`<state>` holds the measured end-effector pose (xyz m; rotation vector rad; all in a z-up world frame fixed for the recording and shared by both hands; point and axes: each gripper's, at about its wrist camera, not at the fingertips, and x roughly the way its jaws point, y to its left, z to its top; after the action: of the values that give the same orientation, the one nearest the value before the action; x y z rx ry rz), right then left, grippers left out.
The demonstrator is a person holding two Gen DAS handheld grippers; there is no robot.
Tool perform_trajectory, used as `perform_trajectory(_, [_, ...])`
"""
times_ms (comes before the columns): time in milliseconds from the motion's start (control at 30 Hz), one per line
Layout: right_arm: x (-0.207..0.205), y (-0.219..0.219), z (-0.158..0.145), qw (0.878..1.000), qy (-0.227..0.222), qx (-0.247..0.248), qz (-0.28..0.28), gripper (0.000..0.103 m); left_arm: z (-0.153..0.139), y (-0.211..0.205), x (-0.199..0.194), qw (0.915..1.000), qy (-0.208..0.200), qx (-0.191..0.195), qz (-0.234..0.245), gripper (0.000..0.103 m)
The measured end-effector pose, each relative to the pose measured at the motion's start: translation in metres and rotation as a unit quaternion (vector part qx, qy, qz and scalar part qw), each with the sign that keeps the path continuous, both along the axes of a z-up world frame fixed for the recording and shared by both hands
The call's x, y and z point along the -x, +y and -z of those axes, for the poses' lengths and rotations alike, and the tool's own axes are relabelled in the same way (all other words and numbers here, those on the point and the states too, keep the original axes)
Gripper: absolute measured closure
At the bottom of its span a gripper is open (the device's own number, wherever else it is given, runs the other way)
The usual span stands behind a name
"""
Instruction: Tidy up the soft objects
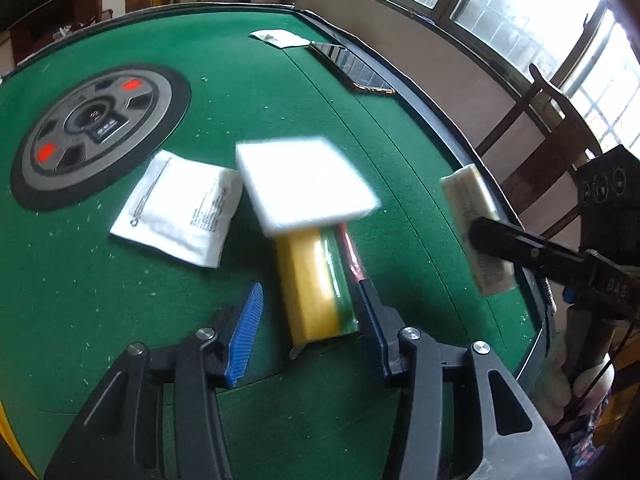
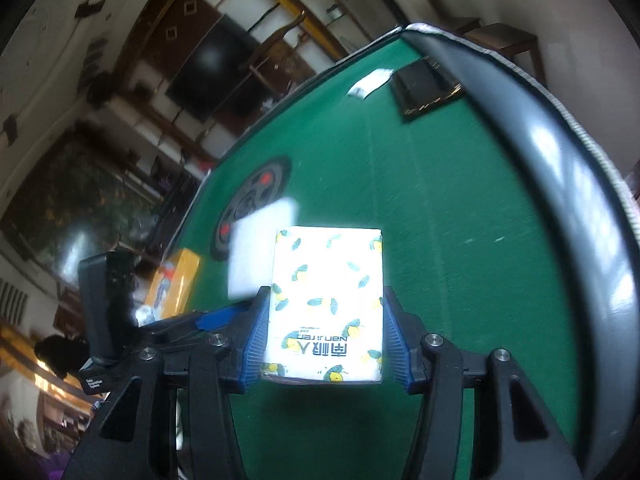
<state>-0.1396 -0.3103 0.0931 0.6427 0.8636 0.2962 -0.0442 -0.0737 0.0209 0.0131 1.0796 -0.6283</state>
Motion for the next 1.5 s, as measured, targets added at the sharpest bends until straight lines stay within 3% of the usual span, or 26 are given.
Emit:
perform_trajectory(133, [-0.015, 0.017, 0.005, 1.0, 0.015, 0.019, -0.006, 0.055, -0.006, 0.01, -0.003, 0.9997, 0.001, 0.019, -0.012, 0.054])
perform_trajectory(233, [-0.024, 0.014, 0.006, 0.999, 0.02, 0.031, 0.004, 0.055, -0.013, 0.019, -0.01, 0.9989, 0.005, 0.037, -0.03, 0.039])
perform_trajectory(367, [-0.043, 0.012, 0.003, 0.999, 0.007, 0.033, 0.025, 0.055, -0.01, 0.018, -0.036, 0.9933, 0.054, 0.086, -0.055, 0.031])
perform_trajectory(500, [-0.048, 0.007, 0.007, 0.999, -0.011, 0.021, 0.043, 0.055, 0.012, 0.003, -0.069, 0.9862, 0.112, 0.096, -0.075, 0.031])
perform_trajectory(633, [-0.046, 0.001, 0.017, 0.999, -0.006, -0.003, 0.044, 0.055, 0.009, -0.013, -0.083, 0.9866, 0.108, 0.104, -0.065, 0.031])
perform_trajectory(700, [-0.047, -0.002, 0.02, 0.999, 0.0, -0.006, 0.047, 0.055, 0.007, -0.02, -0.085, 0.9871, 0.102, 0.109, -0.059, 0.04])
perform_trajectory(767, [-0.046, -0.003, 0.023, 0.999, 0.005, -0.005, 0.05, 0.055, 0.005, -0.025, -0.084, 0.9874, 0.097, 0.117, -0.044, 0.079])
perform_trajectory(967, [-0.041, -0.004, 0.018, 0.998, -0.002, 0.007, 0.057, 0.055, -0.004, -0.035, -0.07, 0.9899, 0.074, 0.119, -0.018, 0.084])
perform_trajectory(1067, [-0.038, -0.006, 0.017, 0.998, -0.006, 0.009, 0.065, 0.055, -0.018, -0.027, -0.064, 0.9885, 0.06, 0.137, -0.024, 0.092])
perform_trajectory(1167, [-0.033, -0.008, 0.014, 0.997, -0.013, 0.012, 0.077, 0.055, -0.037, -0.005, -0.058, 0.9863, 0.038, 0.156, -0.04, 0.092])
perform_trajectory(1367, [-0.031, -0.004, 0.011, 0.996, -0.013, 0.032, 0.082, 0.055, -0.074, 0.086, -0.04, 0.9743, -0.004, 0.208, -0.086, 0.092])
perform_trajectory(1500, [-0.031, 0.008, 0.008, 0.995, -0.015, 0.063, 0.07, 0.055, -0.082, 0.178, -0.012, 0.9661, -0.024, 0.21, -0.149, 0.092])
